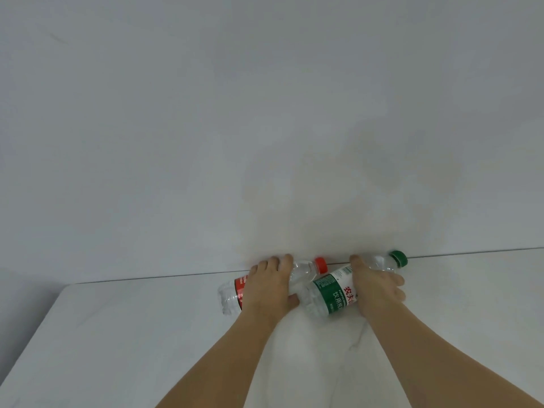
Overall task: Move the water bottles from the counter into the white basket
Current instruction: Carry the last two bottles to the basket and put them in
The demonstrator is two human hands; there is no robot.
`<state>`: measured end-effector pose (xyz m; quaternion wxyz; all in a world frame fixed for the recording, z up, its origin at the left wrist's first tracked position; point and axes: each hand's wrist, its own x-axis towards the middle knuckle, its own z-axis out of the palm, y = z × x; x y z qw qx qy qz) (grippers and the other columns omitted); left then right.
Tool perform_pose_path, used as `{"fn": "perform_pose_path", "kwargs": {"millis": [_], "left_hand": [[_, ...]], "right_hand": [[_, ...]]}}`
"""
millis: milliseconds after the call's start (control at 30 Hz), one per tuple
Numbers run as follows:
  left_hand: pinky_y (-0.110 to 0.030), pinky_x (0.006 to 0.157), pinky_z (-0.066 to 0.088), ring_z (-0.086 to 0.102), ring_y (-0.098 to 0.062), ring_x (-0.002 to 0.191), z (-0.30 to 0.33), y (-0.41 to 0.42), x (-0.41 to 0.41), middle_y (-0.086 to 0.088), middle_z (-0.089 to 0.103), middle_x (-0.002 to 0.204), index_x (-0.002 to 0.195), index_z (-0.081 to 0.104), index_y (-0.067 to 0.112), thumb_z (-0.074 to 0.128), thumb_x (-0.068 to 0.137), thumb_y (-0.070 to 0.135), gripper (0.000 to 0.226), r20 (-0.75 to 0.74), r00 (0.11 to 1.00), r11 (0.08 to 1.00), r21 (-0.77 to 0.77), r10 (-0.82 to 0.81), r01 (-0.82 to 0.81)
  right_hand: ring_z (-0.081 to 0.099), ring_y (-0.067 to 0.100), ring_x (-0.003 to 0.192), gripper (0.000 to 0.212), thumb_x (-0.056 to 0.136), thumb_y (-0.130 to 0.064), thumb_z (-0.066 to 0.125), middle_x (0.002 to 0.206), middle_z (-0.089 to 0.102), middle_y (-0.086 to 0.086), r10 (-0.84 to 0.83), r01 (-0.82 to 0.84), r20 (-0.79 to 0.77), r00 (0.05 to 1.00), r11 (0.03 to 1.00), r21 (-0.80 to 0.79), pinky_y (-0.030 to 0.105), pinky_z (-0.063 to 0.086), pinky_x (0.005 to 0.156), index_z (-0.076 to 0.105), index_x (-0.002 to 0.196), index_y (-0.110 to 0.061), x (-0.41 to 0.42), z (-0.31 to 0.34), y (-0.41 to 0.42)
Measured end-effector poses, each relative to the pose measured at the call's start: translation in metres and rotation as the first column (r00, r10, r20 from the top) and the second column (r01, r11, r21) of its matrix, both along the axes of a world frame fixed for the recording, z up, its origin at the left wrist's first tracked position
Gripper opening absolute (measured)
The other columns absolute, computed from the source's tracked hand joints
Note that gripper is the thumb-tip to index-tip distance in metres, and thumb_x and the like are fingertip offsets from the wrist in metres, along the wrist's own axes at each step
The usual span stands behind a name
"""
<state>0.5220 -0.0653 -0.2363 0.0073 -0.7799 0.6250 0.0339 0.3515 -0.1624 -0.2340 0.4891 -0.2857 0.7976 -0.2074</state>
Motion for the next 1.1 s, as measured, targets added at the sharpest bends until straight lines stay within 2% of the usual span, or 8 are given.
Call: {"fn": "perform_pose_path", "kwargs": {"millis": [133, 233, 300, 367, 533, 733, 933, 1100], "left_hand": [[-0.039, 0.104, 0.039, 0.051, -0.029, 0.122, -0.003, -0.001, 0.001, -0.007, 0.051, 0.138, 0.146, 0.031, 0.021, 0.072, 0.077, 0.050, 0.085, -0.014, 1.000, 1.000, -0.004, 0.012, -0.012], [-0.038, 0.097, 0.043, 0.055, -0.028, 0.115, 0.002, -0.004, -0.001, -0.005, 0.054, 0.131, 0.142, 0.034, 0.021, 0.075, 0.073, 0.046, 0.083, -0.034, 0.999, 1.000, 0.016, 0.025, -0.024], [-0.036, 0.088, 0.048, 0.059, -0.028, 0.106, 0.014, -0.004, 0.001, -0.004, 0.058, 0.122, 0.135, 0.038, 0.022, 0.077, 0.071, 0.040, 0.078, -0.127, 0.991, 0.997, 0.068, 0.042, -0.034], [-0.034, 0.079, 0.051, 0.062, -0.027, 0.099, 0.030, 0.002, 0.001, -0.003, 0.059, 0.114, 0.130, 0.039, 0.023, 0.078, 0.069, 0.036, 0.073, -0.239, 0.970, 0.990, 0.137, 0.052, -0.020], [-0.029, 0.078, 0.048, 0.057, -0.016, 0.102, 0.064, 0.048, -0.006, 0.009, 0.052, 0.114, 0.133, 0.036, 0.038, 0.078, 0.067, 0.038, 0.077, -0.534, 0.838, 0.987, -0.038, 0.114, -0.158], [-0.034, 0.077, 0.056, 0.065, -0.014, 0.098, 0.127, 0.110, -0.009, 0.010, 0.063, 0.106, 0.108, 0.047, 0.042, 0.082, 0.068, 0.026, 0.056, -0.885, 0.419, 0.807, -0.091, 0.203, -0.583], [-0.033, 0.075, 0.057, 0.066, -0.020, 0.101, 0.220, 0.177, -0.014, 0.002, 0.065, 0.110, 0.111, 0.050, 0.035, 0.082, 0.068, 0.019, 0.055, -0.947, 0.319, 0.665, -0.221, 0.027, -0.714], [-0.034, 0.078, 0.059, 0.069, -0.015, 0.098, 0.303, 0.259, -0.002, 0.008, 0.067, 0.106, 0.108, 0.053, 0.038, 0.079, 0.064, 0.042, 0.051, -0.917, 0.393, 0.535, -0.366, -0.068, -0.762]], "right_hand": [[0.039, 0.029, 0.086, 0.086, 0.066, -0.056, 0.072, 0.120, 0.039, 0.020, -0.013, 0.013, 0.031, 0.999, 1.000, 0.007, 0.040, 0.045, 0.072, 0.031, 0.124, -0.007, 0.000, 0.002, 0.000], [0.048, 0.032, 0.093, 0.084, 0.065, -0.051, 0.074, 0.120, 0.044, 0.020, -0.033, 0.033, 0.142, 0.989, 0.999, 0.005, 0.044, 0.052, 0.080, 0.033, 0.123, -0.007, -0.008, 0.008, 0.003], [0.060, 0.035, 0.096, 0.076, 0.069, -0.035, 0.077, 0.119, 0.054, 0.022, -0.072, 0.082, 0.391, 0.918, 0.997, -0.008, 0.047, 0.057, 0.078, 0.035, 0.125, -0.007, -0.021, 0.014, 0.012], [0.066, 0.032, 0.085, 0.072, 0.074, -0.015, 0.076, 0.114, 0.062, 0.021, -0.137, 0.176, 0.629, 0.765, 0.984, 0.000, 0.040, 0.057, 0.061, 0.038, 0.135, -0.012, -0.040, 0.025, 0.031], [0.059, 0.025, 0.072, 0.051, 0.077, -0.011, 0.074, 0.092, 0.058, 0.008, -0.117, 0.281, 0.723, 0.681, 0.953, -0.110, 0.032, 0.048, 0.051, 0.050, 0.121, -0.017, -0.069, 0.051, 0.074], [0.062, 0.024, 0.075, 0.030, 0.075, -0.020, 0.076, 0.086, 0.063, 0.003, 0.162, 0.155, 0.671, 0.723, 0.909, -0.386, 0.034, 0.049, 0.064, 0.060, 0.100, -0.020, -0.059, 0.121, 0.116], [0.067, 0.019, 0.074, 0.024, 0.065, -0.031, 0.075, 0.080, 0.069, -0.004, 0.553, -0.128, 0.444, 0.705, 0.715, -0.688, 0.038, 0.053, 0.070, 0.060, 0.083, -0.026, -0.024, 0.222, 0.175], [0.068, 0.017, 0.083, 0.020, 0.070, -0.033, 0.074, 0.081, 0.071, -0.009, 0.719, -0.244, 0.262, 0.643, 0.517, -0.820, 0.035, 0.052, 0.075, 0.060, 0.085, -0.031, 0.009, 0.295, 0.253]]}}
